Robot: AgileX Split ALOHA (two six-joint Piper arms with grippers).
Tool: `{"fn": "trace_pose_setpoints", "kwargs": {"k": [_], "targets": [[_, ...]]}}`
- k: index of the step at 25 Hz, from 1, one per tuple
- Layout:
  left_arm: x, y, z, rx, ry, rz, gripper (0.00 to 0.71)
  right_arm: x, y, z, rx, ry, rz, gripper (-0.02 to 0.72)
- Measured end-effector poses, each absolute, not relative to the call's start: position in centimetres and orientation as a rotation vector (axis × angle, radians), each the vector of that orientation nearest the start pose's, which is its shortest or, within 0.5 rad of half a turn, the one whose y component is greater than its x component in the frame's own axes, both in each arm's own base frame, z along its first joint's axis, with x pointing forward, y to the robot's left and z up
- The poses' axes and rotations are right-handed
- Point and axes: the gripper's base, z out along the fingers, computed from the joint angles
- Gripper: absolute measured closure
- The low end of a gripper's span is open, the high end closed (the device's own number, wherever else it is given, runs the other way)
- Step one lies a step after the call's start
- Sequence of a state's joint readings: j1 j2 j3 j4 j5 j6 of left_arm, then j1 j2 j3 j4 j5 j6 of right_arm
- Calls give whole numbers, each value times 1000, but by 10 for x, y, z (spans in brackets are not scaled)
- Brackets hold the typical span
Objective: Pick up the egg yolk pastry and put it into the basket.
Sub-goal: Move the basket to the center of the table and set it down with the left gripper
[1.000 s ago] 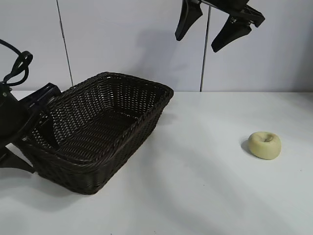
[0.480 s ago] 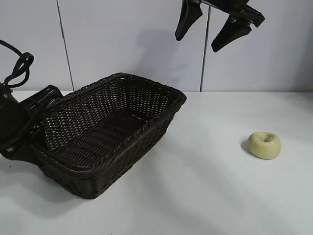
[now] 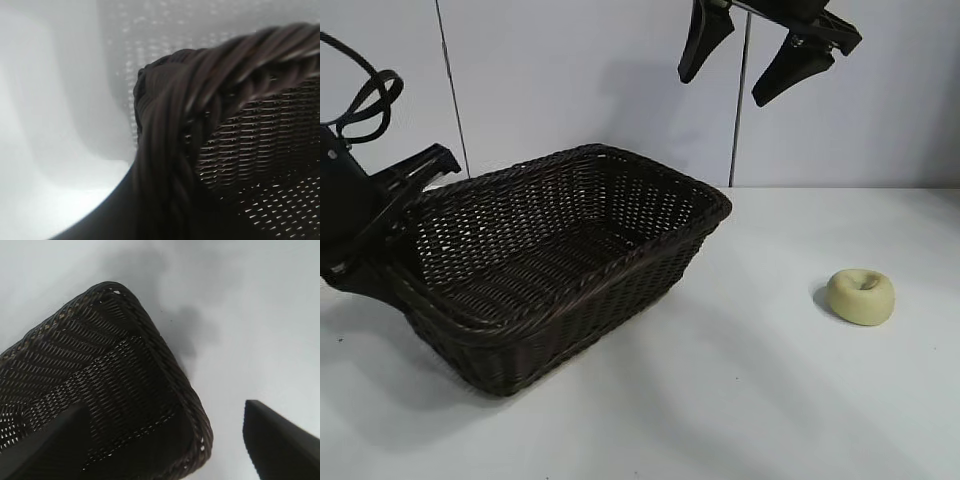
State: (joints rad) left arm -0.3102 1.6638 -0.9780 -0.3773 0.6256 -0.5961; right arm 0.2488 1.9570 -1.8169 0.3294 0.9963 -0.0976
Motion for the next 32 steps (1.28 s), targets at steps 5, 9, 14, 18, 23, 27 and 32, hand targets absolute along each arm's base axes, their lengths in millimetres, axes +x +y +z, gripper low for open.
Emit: {"fn": "trace_pose_setpoints", "kwargs": {"k": [5,9,14,18,23,27,32], "targets": [[299,-95,195,-687,2841,-590,609,419,132,304,-314,2593,478,101],[302,-92,202,-494,2875,-596,609,419,132,304,-314,2594,478,101],[321,-97,213,-263,2935,-599,609,419,132,304,-314,2595,478,101],[343,-103,214,-99,2981,-598,609,419,132,304,-316,2598,478,101],[364,-109,219,39,2974,-608,609,419,132,304,-316,2598,478,101],[373,-112,209,135,3019,-613,609,419,132,304,-316,2599,479,101],[381,-114,193,206,3038,-608,609,419,132,304,-316,2600,479,101]]}}
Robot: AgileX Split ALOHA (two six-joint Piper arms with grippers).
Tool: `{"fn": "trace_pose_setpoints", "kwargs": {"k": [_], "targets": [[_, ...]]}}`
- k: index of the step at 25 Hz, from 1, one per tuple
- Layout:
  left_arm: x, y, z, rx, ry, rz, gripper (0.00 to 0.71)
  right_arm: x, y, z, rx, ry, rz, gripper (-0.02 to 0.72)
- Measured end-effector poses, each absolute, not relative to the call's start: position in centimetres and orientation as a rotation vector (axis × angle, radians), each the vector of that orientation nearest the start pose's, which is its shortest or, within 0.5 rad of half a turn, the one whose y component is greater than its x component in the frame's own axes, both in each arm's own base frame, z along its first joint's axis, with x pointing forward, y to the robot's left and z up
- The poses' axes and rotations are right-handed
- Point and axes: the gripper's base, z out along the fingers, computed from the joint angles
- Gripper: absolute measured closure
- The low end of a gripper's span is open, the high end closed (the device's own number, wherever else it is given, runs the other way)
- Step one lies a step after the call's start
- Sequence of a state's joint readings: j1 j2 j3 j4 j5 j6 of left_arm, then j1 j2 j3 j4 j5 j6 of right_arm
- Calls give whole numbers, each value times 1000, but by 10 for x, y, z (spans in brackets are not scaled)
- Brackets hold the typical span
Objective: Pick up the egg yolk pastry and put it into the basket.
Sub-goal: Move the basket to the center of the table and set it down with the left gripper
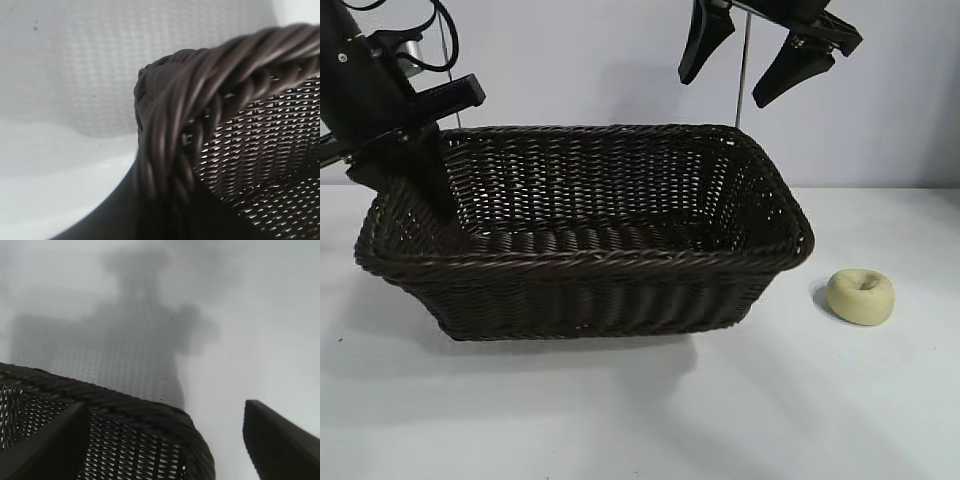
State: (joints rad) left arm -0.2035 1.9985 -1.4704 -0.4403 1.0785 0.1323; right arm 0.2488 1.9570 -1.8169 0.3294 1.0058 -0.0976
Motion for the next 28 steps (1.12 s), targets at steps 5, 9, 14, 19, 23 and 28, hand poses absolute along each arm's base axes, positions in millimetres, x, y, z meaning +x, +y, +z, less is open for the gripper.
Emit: {"fn": "trace_pose_setpoints", "kwargs": {"k": [5,9,14,19,23,28], "targets": [[386,-114,179,232,3046,-596,609,419,132,304,-316,2600,479,101],[392,-115,166,211,3053,-600,610,419,132,304,-316,2600,479,101],[397,-116,155,182,3039,-600,609,419,132,303,-316,2601,479,101],[399,-117,155,169,3017,-601,609,419,132,303,-316,2601,479,101],[400,-117,156,163,3011,-607,548,419,132,303,-316,2601,479,101],[400,-118,156,151,3007,-623,249,419,132,303,-316,2601,479,101]]}}
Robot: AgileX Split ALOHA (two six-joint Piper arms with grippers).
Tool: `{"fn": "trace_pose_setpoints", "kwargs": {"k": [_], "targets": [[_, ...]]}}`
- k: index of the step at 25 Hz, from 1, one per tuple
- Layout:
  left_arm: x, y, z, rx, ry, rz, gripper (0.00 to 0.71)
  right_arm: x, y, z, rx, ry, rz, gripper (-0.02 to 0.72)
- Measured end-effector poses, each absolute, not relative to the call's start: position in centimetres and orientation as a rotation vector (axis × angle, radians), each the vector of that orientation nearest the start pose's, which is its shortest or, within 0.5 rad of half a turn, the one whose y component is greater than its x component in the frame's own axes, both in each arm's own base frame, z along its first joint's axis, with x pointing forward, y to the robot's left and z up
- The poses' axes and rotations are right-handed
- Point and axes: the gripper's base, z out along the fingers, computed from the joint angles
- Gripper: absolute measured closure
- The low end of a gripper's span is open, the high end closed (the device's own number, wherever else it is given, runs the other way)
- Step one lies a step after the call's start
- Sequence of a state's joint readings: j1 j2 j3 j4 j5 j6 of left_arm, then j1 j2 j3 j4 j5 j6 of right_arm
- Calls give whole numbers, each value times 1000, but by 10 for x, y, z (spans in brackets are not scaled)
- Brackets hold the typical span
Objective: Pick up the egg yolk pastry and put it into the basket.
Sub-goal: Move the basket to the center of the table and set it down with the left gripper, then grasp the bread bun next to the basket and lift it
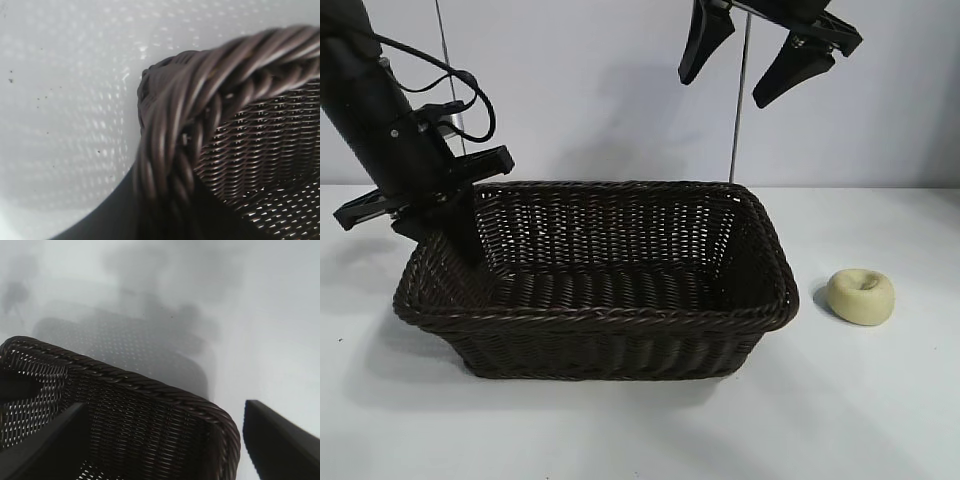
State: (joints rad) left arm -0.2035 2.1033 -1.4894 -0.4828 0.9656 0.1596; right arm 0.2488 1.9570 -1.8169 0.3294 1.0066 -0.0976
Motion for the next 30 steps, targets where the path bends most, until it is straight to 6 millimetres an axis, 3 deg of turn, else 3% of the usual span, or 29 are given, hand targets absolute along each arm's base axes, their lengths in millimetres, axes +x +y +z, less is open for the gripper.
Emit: {"fn": "trace_pose_setpoints", "kwargs": {"k": [6,16,23,30], "targets": [[395,-118,168,180,3020,-633,181,419,132,303,-316,2601,479,101],[374,-113,239,263,2906,-626,178,419,132,303,-316,2601,479,101],[349,-109,284,294,2826,-639,178,419,132,303,-316,2601,479,101],[334,-113,291,169,2726,-784,178,419,132,303,-317,2602,479,101]]}}
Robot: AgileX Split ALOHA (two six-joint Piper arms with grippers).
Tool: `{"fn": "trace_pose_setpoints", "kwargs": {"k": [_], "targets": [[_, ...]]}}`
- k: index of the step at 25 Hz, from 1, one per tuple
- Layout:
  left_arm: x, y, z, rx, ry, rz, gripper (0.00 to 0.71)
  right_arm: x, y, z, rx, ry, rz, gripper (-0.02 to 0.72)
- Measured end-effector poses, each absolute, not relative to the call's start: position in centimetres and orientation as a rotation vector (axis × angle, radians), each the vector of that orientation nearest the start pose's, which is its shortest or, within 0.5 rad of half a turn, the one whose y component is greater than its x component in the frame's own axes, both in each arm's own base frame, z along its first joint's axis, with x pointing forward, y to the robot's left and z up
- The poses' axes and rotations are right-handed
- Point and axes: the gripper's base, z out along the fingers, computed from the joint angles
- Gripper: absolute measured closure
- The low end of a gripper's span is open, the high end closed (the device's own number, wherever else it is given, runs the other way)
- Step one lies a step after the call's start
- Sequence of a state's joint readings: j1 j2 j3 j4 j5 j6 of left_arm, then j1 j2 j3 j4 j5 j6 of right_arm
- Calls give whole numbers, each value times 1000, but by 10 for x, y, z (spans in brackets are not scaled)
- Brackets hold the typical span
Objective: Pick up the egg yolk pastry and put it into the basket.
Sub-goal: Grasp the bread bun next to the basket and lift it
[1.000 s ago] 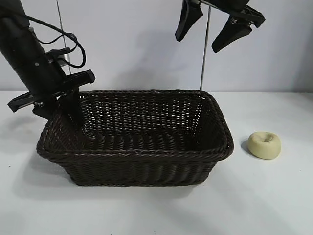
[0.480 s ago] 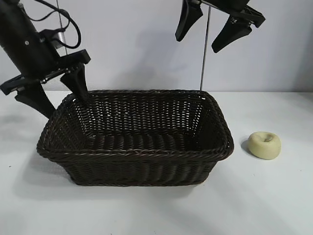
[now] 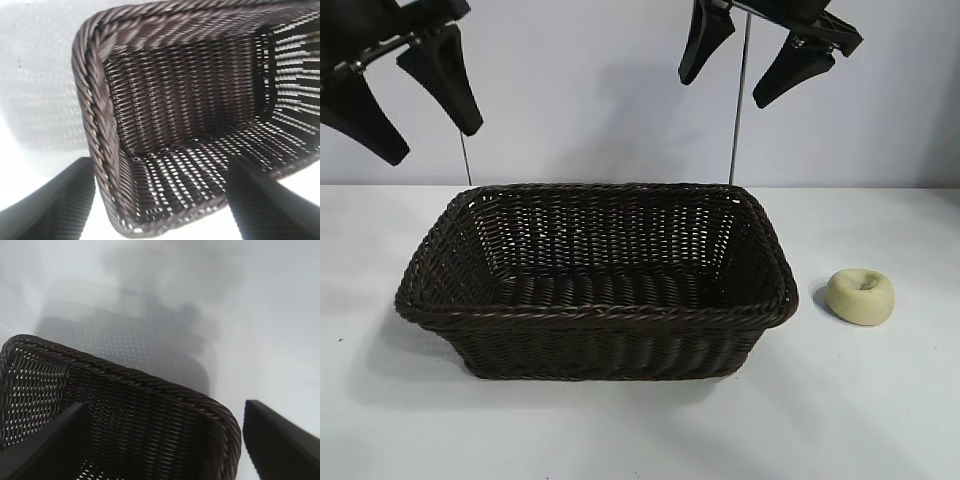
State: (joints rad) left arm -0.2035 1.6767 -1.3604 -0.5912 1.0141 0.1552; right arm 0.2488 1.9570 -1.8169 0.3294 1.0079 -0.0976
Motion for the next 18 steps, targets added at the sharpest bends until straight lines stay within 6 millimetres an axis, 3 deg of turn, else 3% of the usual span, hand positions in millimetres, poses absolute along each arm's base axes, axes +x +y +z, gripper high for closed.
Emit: {"fn": "trace_pose_setpoints", "kwargs": {"k": [7,14,18], "targets": [[343,-118,292,39,2618,-882,178,419,132,303,-317,2601,479,101],[355,-122,265,-37,2670,-930,178,419,132,303,-317,2601,479,101],[357,-124,263,-60,2668,-949,178,419,132,304,-315,2598,478,101]]}}
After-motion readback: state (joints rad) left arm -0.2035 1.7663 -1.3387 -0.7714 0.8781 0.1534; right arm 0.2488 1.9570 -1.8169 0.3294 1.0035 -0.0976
